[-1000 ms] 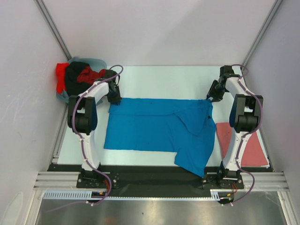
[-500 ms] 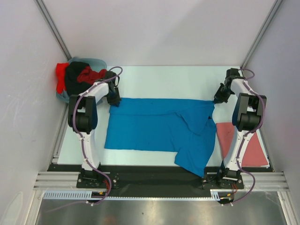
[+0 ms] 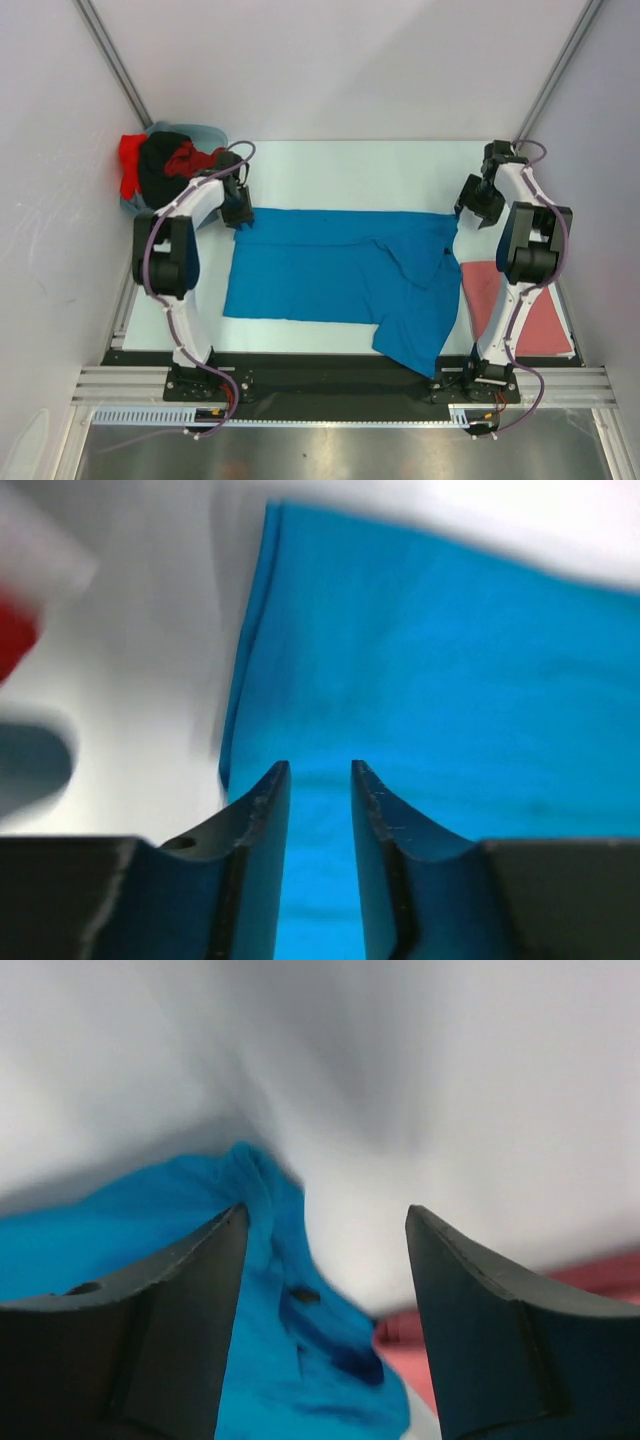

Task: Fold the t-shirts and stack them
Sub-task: Fold the tshirt

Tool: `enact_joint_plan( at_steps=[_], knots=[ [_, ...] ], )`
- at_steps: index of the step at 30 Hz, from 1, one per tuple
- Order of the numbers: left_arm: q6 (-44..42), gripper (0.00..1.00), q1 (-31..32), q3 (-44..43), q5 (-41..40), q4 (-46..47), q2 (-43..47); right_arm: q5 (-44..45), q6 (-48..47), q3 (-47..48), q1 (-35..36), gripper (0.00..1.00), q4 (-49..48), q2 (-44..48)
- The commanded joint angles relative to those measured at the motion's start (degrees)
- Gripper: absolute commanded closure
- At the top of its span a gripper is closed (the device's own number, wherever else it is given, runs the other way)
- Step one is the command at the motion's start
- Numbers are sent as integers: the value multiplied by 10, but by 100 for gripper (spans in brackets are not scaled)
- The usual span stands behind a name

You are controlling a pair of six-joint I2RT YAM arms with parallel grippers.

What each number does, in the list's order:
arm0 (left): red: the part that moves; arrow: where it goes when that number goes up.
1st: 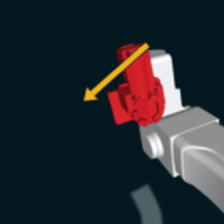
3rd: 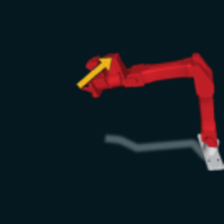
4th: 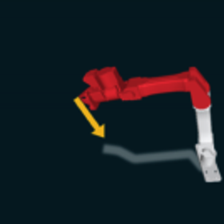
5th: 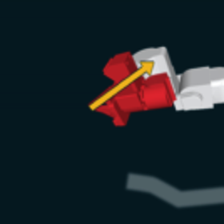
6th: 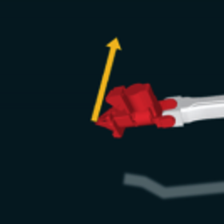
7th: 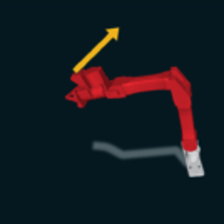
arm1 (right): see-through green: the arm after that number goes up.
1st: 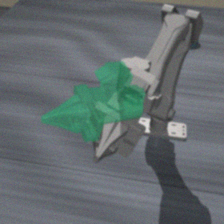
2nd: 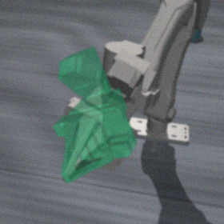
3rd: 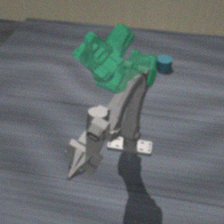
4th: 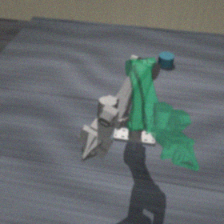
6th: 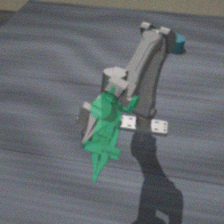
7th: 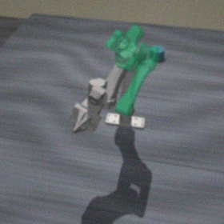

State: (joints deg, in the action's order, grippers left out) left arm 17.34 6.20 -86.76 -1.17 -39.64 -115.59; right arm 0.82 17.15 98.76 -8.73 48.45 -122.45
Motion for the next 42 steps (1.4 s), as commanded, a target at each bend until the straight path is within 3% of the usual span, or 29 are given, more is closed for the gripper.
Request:
enact_joint_plan(
  at_steps=[1,5,11,18,23,27,28,30,32,37,42],
  knots=[
    [-12,62,10,23,28,-6,121,33,-31,-17,47,30,35,127],
    [-6,60,26,82,97,24,168,-26,-48,-121,159,30,-14,193],
    [11,65,72,124,145,37,183,-9,-34,-237,302,32,-65,216],
    [24,65,135,175,152,43,245,109,-37,-272,375,51,-92,197],
    [34,65,167,222,144,47,293,205,-39,-282,378,53,-114,176],
    [48,65,178,249,148,50,326,227,-44,-246,373,55,-116,134],
    [53,65,180,255,149,50,342,234,-45,-239,372,57,-114,123],
    [55,64,181,259,149,49,357,248,-51,-217,369,72,-113,121],
    [55,64,181,262,144,48,375,270,-68,-203,361,74,-112,122],
    [52,64,181,272,142,44,395,277,-114,-137,316,71,-110,109],
    [47,64,181,285,140,37,414,278,-136,-69,259,52,-114,62]
  ],
)
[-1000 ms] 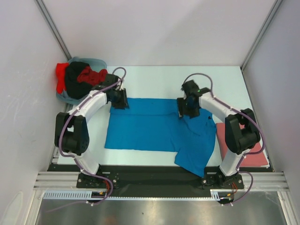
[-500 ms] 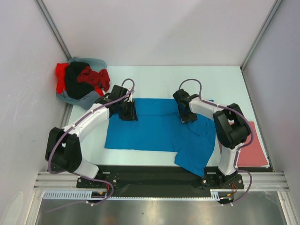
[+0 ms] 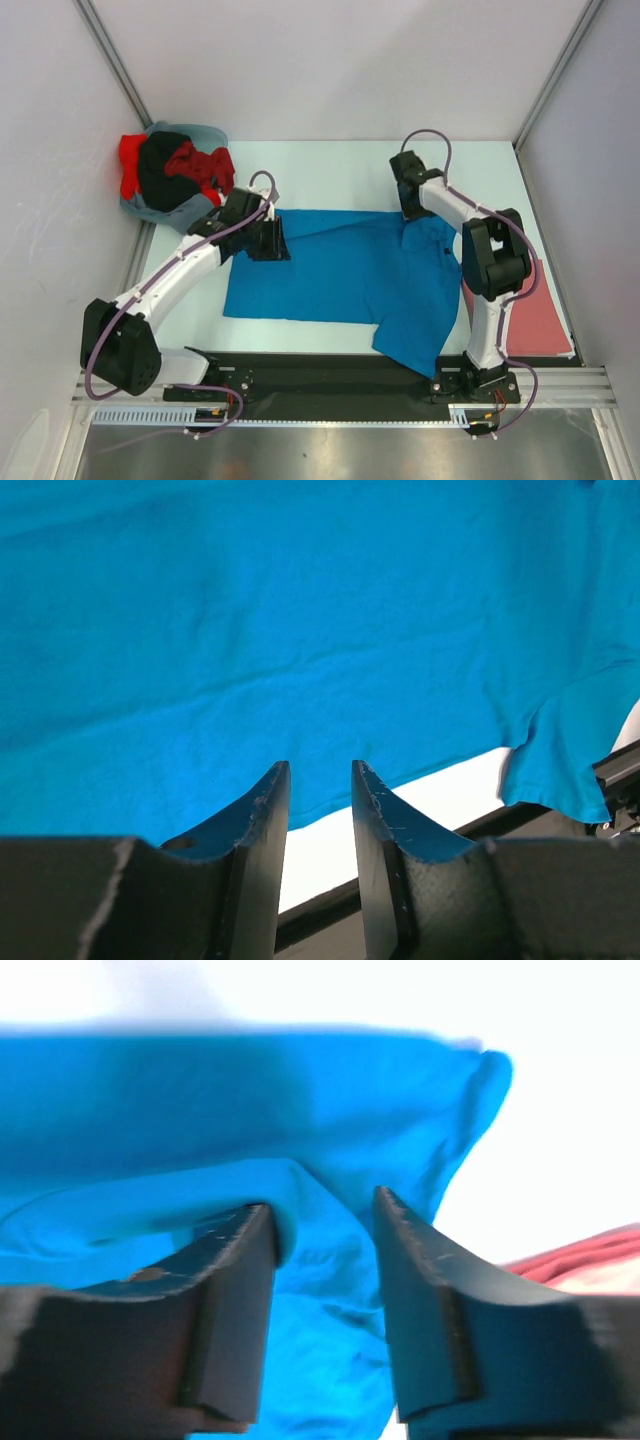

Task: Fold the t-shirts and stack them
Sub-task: Fold the tshirt

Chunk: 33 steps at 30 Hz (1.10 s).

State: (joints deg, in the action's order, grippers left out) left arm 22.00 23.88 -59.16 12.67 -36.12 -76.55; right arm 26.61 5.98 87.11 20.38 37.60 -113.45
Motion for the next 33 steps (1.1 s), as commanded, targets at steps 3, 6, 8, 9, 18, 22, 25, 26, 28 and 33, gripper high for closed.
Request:
enact_joint_plan(
  at_steps=[3,6,8,9,18,22,25,26,28,33],
  knots=[
    [0,64,4,10,7,1,22,-22,7,116,-49,46,56,-26],
    [0,64,4,11,8,8,12,-140,33,101,-42,37,91,33],
    [1,64,5,10,16,20,4,-181,54,74,-42,26,113,65],
    [6,64,4,11,18,25,-1,-221,64,27,-44,24,107,82],
    [10,57,-31,-60,-86,15,-90,-333,91,-102,-77,39,23,166],
    [29,61,-88,-70,-73,13,-126,-355,119,-123,-77,63,-3,158],
    [15,60,-112,-79,-69,15,-157,-341,113,-121,-78,59,-3,131],
    [6,58,-120,-82,-70,14,-165,-337,108,-114,-78,56,-3,122],
    [3,53,-131,-93,-76,6,-190,-343,107,-102,-82,49,9,99],
    [6,52,-157,-124,-90,10,-251,-339,94,-66,-83,38,27,72]
  ],
)
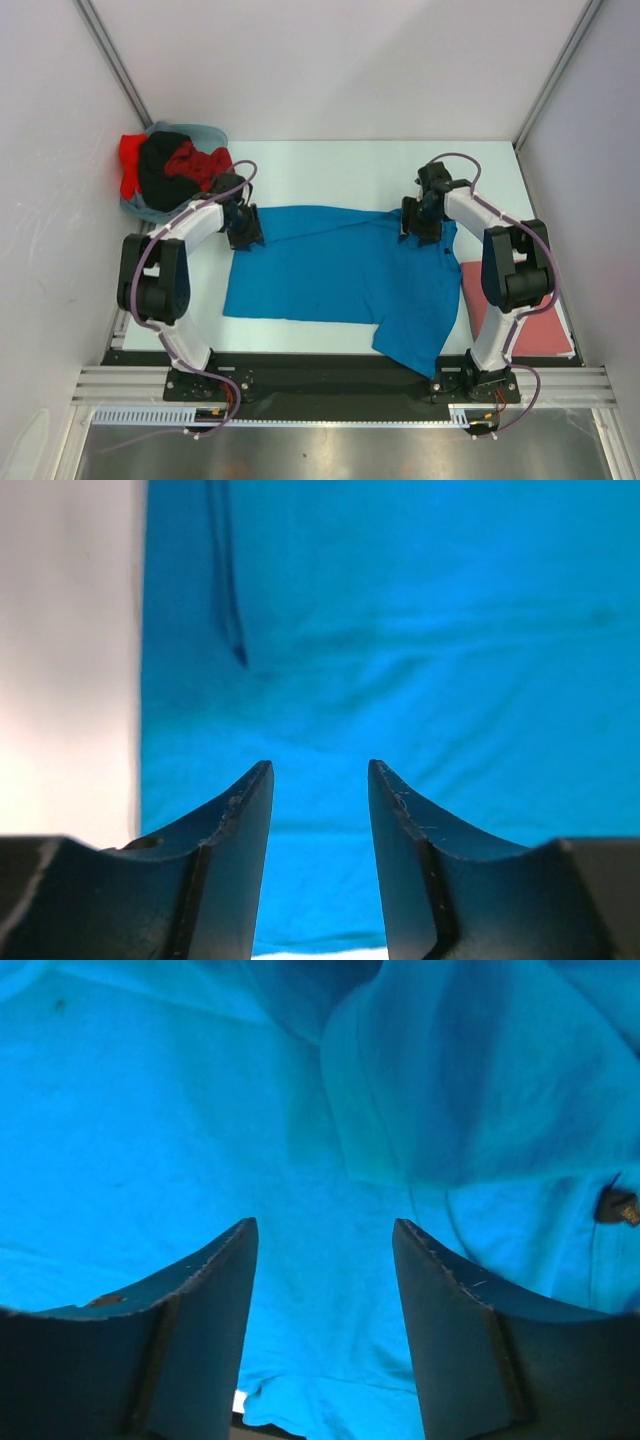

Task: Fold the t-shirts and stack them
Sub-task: Fold the tshirt

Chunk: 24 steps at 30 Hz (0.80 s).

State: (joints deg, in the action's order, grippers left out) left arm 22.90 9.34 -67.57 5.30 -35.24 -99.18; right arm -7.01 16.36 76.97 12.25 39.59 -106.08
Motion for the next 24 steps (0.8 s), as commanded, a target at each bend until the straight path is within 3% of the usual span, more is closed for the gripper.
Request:
enact_joint_plan(
  at_steps=[1,6,21,24],
  knots=[
    [-2,51,-14,-46,-13,3,-35,-2,-12,37,-1,36,10,-4],
    [-8,52,-30,-97,-33,-5,-79,9,-17,36,-4,33,21,-16],
    [-5,59,-48,-99,6,1,-111,27,0,28,-14,32,29,-31],
    [-7,68,-48,-110,11,0,-126,40,9,26,-16,37,30,-33]
  ],
)
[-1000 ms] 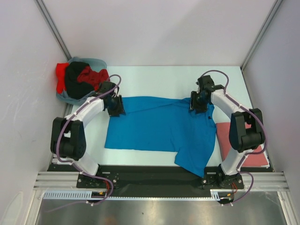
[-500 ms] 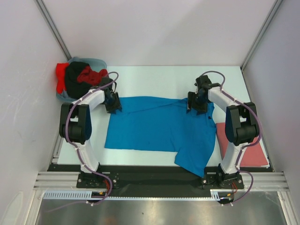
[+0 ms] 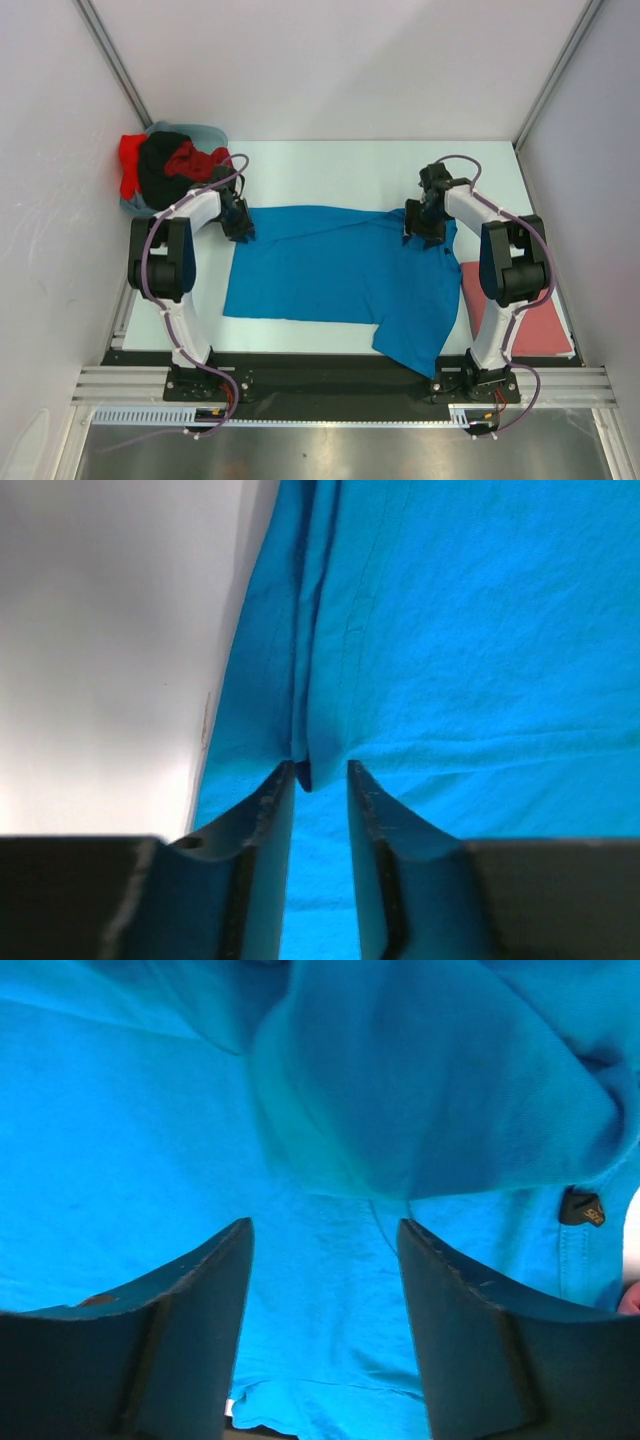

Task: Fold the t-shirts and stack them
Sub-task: Fold the tshirt

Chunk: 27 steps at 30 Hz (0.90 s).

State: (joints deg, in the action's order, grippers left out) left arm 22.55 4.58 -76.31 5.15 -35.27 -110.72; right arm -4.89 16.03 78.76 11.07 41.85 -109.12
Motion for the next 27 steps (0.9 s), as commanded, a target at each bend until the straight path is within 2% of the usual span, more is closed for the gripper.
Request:
enact_joint_plan(
  at_steps=[1,5,7,8,13,14,16,24,25,27],
  knots=[
    [-5,70,0,-26,15,-1,-13,23,15,7,-5,38,8,-1],
    [-4,87,0,-35,20,-2,-13,31,24,-4,-13,43,6,11],
    [-7,92,0,-38,20,-2,-6,28,34,-22,-21,44,1,23],
    [-9,99,0,-40,19,-2,-4,21,41,-32,-24,45,-5,28],
    [-11,100,0,-49,21,-3,7,-64,143,-125,-41,51,-130,54],
    [-11,100,0,-51,25,-3,8,-70,159,-141,-45,52,-178,67],
    [-11,100,0,-52,27,-5,9,-80,187,-164,-47,53,-208,77],
    [-15,99,0,-47,38,-8,24,-94,230,-187,-69,56,-229,103],
    [-15,100,0,-48,41,-8,27,-84,229,-185,-69,59,-223,104],
    [-14,100,0,-51,43,-8,27,-55,216,-167,-73,59,-173,119]
  ],
)
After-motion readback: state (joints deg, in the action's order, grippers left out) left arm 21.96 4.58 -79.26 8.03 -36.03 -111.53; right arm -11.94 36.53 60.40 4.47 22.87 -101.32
